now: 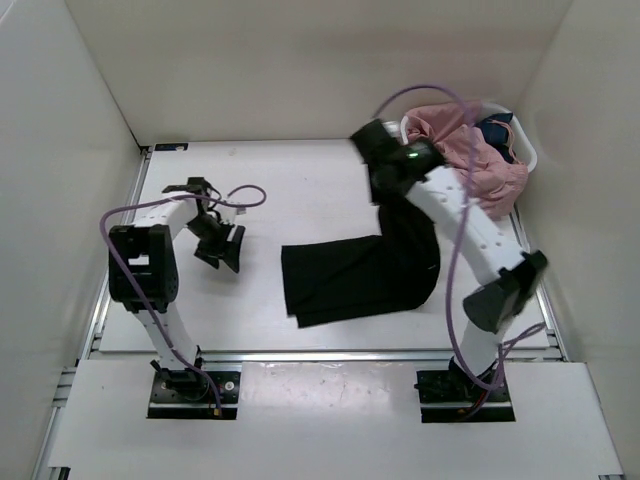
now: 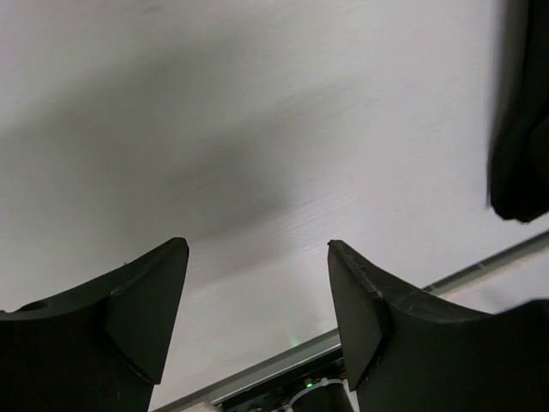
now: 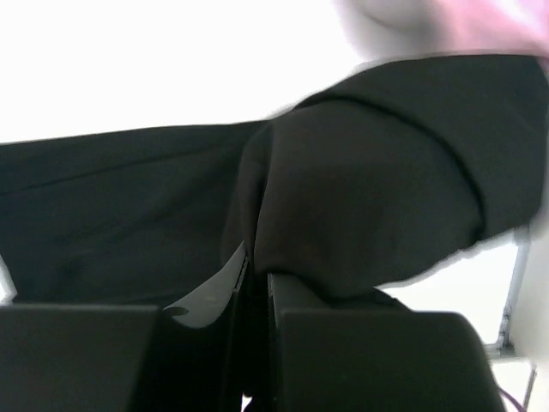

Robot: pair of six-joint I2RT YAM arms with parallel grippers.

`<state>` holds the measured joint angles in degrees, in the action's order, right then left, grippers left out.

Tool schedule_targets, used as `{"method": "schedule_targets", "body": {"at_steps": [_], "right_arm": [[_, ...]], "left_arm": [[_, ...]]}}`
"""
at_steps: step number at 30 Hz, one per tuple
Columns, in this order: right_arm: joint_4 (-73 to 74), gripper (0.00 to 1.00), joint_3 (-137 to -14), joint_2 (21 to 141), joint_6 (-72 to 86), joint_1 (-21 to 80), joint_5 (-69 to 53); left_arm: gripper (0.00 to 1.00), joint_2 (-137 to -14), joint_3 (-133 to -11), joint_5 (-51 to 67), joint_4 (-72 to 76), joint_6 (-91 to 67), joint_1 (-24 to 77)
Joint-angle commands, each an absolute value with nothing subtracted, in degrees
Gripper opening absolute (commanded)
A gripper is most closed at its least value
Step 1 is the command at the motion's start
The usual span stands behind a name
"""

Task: Fold and stack the trousers
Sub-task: Fold the trousers

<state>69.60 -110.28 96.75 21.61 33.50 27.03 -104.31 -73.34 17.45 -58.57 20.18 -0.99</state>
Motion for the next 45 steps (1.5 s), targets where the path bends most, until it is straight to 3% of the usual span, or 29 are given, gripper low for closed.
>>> {"method": "schedule_targets", "body": {"at_steps": [1, 8, 13, 15, 27, 29, 30, 31, 33, 37, 40, 43, 45], "right_arm": [[84.81, 0.0, -118.99, 104.31, 26.97, 45.15, 35.32], [79.37, 0.0, -115.85, 112.58, 35.85, 59.49, 33.48], [75.15, 0.0, -110.06, 113.38, 35.07, 62.13, 31.64], [74.27, 0.0, -108.29, 113.38, 34.2, 62.83, 30.85], [72.43, 0.02, -100.99, 108.3, 26.03, 72.76, 27.26], [70.58, 0.14, -99.5, 107.14, 22.95, 73.48, 23.84], [70.58, 0.48, -98.1, 106.44, 22.42, 74.17, 22.51], [70.58, 0.63, -97.22, 105.83, 20.58, 74.18, 21.11], [69.35, 0.82, -95.72, 102.68, 18.2, 74.18, 20.57], [59.18, 0.88, -91.16, 90.56, 16.26, 73.65, 19.78], [49.24, 0.91, -78.79, 79.13, 21.07, 68.93, 23.54], [42.73, 0.82, -65.6, 72.08, 29.07, 56.72, 23.03], [39.39, 0.82, -58.32, 70.22, 32.15, 46.36, 18.32]], "left_arm": [[0.77, -104.23, -73.39, 25.83, -58.27, 19.6, 2.89], [0.77, -109.33, -73.39, 32.69, -57.13, 20.65, 5.62], [0.65, -113.02, -73.39, 36.38, -57.13, 21.71, 8.17], [0.65, -113.55, -73.39, 36.91, -57.13, 21.71, 9.22], [0.65, -114.08, -75.23, 29.36, -57.13, 20.48, 9.93], [0.65, -114.08, -75.93, 27.78, -57.13, 20.48, 9.93], [0.66, -114.08, -76.81, 27.25, -57.74, 20.48, 9.93], [0.66, -114.08, -77.34, 27.25, -57.74, 20.48, 9.93], [0.66, -113.56, -79.18, 25.23, -58.79, 20.48, 9.93], [0.67, -111.71, -83.84, 23.2, -61.16, 20.48, 9.93], [0.67, -109.34, -89.28, 20.84, -63.01, 21.53, 13.17], [0.67, -106.62, -93.51, 18.9, -64.42, 23.11, 20.72], [0.67, -104.6, -94.12, 18.02, -64.95, 24.68, 28.25]]}}
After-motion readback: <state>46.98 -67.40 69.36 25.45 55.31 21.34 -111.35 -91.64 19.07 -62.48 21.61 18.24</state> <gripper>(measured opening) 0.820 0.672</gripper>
